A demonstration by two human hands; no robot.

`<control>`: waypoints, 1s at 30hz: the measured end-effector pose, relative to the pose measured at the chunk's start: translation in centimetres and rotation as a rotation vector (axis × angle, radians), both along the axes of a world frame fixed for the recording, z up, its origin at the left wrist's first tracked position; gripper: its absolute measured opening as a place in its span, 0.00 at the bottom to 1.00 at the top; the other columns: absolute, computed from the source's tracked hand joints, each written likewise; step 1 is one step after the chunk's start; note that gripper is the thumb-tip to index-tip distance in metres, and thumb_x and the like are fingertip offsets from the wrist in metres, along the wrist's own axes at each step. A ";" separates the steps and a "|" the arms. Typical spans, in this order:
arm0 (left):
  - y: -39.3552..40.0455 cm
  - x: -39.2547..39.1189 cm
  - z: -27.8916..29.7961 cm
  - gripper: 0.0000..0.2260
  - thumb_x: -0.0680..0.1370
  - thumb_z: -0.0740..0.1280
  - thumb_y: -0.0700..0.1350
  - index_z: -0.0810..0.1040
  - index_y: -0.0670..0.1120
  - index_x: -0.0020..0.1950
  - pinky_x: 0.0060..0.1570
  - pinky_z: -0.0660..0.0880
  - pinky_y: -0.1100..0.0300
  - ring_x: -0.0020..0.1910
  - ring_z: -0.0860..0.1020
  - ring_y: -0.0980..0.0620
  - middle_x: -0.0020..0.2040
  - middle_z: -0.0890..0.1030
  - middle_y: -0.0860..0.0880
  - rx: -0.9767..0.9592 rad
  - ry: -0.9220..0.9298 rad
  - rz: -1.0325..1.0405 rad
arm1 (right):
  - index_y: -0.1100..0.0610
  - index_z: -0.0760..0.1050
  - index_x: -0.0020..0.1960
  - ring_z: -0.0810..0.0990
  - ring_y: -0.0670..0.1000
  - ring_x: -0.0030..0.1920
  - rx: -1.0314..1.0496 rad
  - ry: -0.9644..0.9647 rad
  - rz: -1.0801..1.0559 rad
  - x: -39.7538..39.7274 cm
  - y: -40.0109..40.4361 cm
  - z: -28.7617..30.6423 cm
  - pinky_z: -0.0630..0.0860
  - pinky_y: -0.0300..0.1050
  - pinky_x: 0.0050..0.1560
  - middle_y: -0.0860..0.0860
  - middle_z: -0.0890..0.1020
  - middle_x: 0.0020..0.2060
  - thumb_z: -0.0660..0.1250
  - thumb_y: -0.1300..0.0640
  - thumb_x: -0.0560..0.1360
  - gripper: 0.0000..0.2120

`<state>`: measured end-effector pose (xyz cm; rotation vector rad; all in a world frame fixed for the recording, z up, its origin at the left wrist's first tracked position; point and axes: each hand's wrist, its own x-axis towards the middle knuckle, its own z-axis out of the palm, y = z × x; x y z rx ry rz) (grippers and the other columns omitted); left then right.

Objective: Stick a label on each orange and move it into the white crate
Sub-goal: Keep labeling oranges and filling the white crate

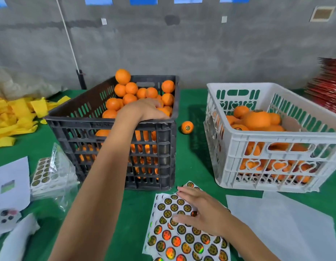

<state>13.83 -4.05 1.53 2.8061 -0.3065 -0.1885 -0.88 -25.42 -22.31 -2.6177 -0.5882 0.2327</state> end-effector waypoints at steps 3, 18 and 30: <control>-0.1 0.0 0.0 0.22 0.80 0.66 0.57 0.75 0.49 0.72 0.58 0.70 0.52 0.59 0.72 0.46 0.69 0.74 0.47 0.024 0.082 -0.008 | 0.40 0.64 0.79 0.50 0.28 0.74 0.060 -0.005 -0.013 0.3 -0.1 -0.5 0.50 0.39 0.77 0.29 0.58 0.77 0.56 0.19 0.71 0.42; -0.1 -0.3 0.1 0.19 0.80 0.67 0.54 0.77 0.50 0.69 0.59 0.72 0.51 0.57 0.74 0.46 0.64 0.75 0.50 0.019 0.084 -0.008 | 0.47 0.86 0.57 0.75 0.41 0.59 0.487 0.030 -0.159 0.6 -0.2 -0.7 0.74 0.38 0.58 0.39 0.81 0.52 0.69 0.45 0.80 0.11; -0.1 -0.1 0.2 0.22 0.78 0.70 0.53 0.75 0.53 0.72 0.61 0.75 0.50 0.59 0.76 0.45 0.67 0.75 0.48 -0.046 0.089 0.017 | 0.57 0.86 0.43 0.84 0.41 0.40 0.725 0.303 -0.491 1.2 0.0 0.5 0.77 0.35 0.48 0.50 0.87 0.38 0.70 0.52 0.79 0.11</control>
